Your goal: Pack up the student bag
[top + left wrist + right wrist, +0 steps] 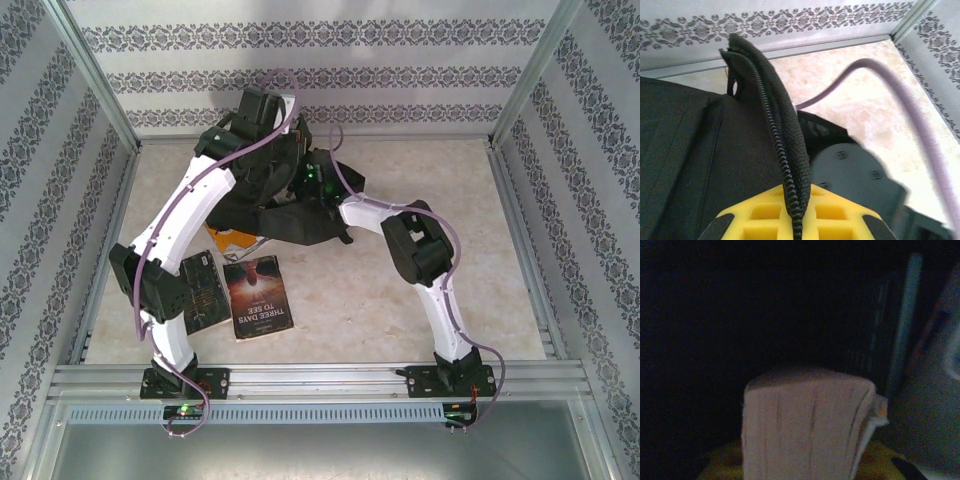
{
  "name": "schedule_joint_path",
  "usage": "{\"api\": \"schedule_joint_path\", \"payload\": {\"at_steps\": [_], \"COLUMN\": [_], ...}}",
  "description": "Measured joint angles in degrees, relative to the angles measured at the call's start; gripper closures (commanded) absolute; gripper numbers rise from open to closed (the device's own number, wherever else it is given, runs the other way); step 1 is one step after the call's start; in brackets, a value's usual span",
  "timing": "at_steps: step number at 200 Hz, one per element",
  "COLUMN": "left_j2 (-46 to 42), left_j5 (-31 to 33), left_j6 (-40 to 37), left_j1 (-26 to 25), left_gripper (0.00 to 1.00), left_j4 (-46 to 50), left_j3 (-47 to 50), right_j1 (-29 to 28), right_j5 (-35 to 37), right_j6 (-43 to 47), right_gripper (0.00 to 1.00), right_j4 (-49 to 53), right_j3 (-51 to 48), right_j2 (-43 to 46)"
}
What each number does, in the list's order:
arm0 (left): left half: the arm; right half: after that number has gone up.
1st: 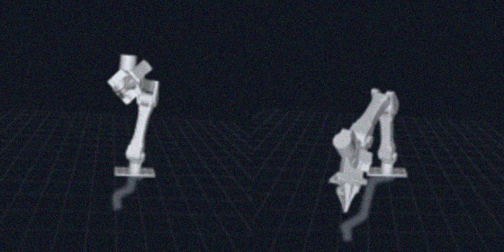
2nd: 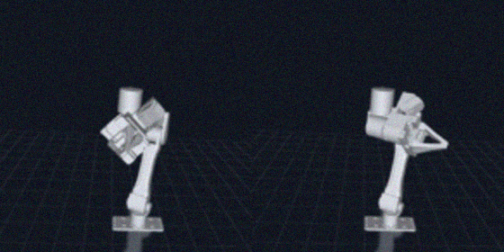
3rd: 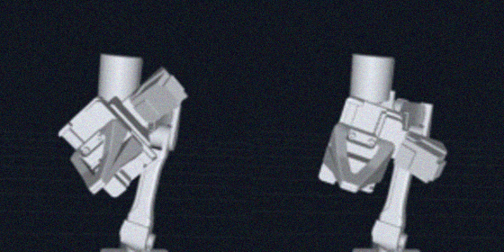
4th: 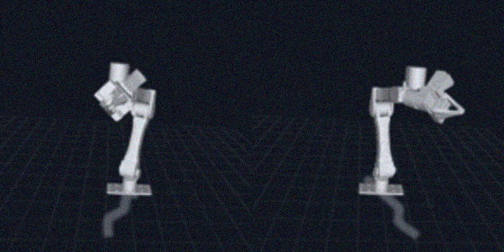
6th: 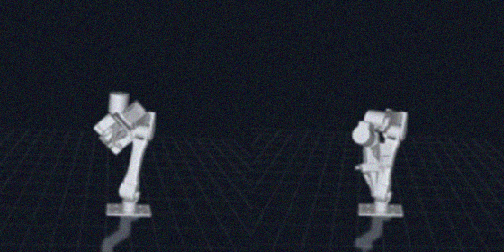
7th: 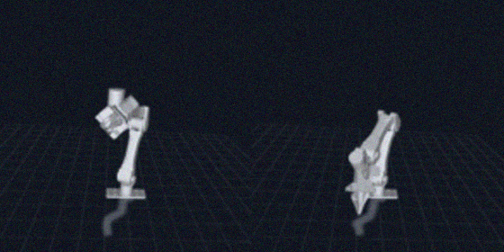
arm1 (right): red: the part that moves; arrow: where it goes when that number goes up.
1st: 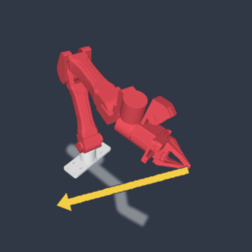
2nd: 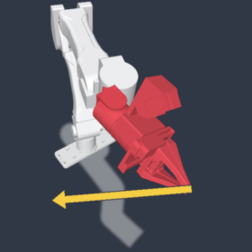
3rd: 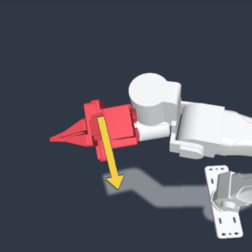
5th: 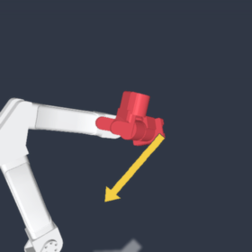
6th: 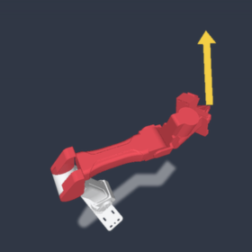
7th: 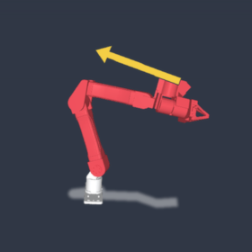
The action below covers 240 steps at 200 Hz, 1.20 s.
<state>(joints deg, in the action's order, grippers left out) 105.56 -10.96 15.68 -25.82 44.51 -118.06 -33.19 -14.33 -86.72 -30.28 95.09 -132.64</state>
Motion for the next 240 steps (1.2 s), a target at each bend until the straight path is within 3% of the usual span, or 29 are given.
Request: {"api": "schedule_joint_path", "payload": {"at_steps": [64, 90, 123, 141, 168, 193, 205, 240], "left_j2": [9.4, 9.5, 12.4, 15.8, 19.8, 22.6, 24.4, 27.8], "left_j5": [-10.4, -11.2, -11.5, -11.4, -10.8, -9.6, -9.6, -11.6], "left_j6": [-1.8, -3.2, -4.1, -4.1, -3.7, -2.5, -1.4, 2.0], "left_j1": [-0.7, -1.9, -2.8, -3.0, -3.1, -3.3, -3.3, -3.5], "left_gripper": [1.0, 1.0, 1.0, 1.0, 1.0, 1.0, 0.91, 0.5], "left_j4": [2.1, 2.2, 0.7, -0.3, -0.4, -0.4, -0.4, -0.5], "left_j3": [-13.7, -14.0, -15.5, -16.6, -16.7, -18.9, -20.9, -21.8], "right_j1": [2.1, 5.5, 10.9, 13.3, 16.5, 17.7, 17.7, 17.7], "right_j5": [6.1, 6.1, 2.0, -0.2, -0.5, 4.7, 7.6, 14.6], "right_j6": [1.6, 4.0, 8.3, 11.5, 19.3, 26.8, 29.3, 35.7], "right_gripper": [0.85, 0.46, 0.21, 0.19, 0.19, 0.21, 0.21, 0.21], "right_j4": [-4.0, -4.2, -3.3, 0.0, 13.0, 23.2, 27.0, 33.1], "right_j3": [3.9, 2.6, 0.5, -4.9, -12.5, -21.4, -24.7, -30.1], "right_j2": [-4.3, -2.9, -1.5, 2.3, 11.4, 23.0, 28.8, 43.6]}}
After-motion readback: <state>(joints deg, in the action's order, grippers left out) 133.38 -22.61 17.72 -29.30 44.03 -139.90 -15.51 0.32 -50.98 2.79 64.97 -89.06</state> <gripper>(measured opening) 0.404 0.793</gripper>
